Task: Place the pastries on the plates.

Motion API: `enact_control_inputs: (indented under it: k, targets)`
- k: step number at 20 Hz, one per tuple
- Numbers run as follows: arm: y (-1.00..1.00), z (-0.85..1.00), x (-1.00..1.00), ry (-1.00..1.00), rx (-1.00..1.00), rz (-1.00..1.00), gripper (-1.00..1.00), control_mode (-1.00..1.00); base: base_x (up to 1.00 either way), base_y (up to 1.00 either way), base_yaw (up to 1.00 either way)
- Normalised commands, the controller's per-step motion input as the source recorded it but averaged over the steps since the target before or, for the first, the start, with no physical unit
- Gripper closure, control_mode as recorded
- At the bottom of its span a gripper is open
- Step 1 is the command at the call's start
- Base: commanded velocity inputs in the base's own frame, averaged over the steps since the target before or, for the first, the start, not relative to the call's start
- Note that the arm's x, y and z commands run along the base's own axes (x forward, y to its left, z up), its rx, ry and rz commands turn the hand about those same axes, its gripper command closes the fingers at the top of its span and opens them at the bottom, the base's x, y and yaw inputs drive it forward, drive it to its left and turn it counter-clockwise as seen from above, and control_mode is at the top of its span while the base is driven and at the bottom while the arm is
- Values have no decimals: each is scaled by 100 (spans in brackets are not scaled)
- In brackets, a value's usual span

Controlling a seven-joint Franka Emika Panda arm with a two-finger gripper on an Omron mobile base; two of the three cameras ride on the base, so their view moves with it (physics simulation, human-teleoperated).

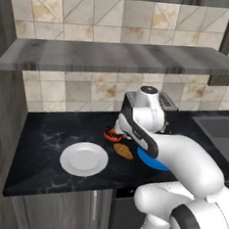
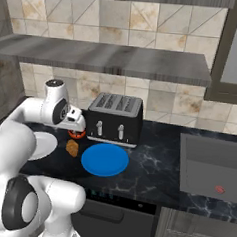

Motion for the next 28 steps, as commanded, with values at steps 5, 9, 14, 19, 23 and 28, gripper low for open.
enact_control_inputs:
  k: [5,9,14,19,23,28]
  targets:
    - [0,-45,22,0,0,-4,-100,-100,0,0,0]
    - [5,-38,24,0,0,-1,-100,-100,0,0,0]
    - [8,-30,24,0,0,-1,-100,-100,0,0,0]
    - [7,-23,18,0,0,0,-100,-100,0,0,0]
    - [0,-19,15,0,0,0,-100,-100,0,0,0]
    - [3,-18,20,0,0,0,-100,-100,0,0,0]
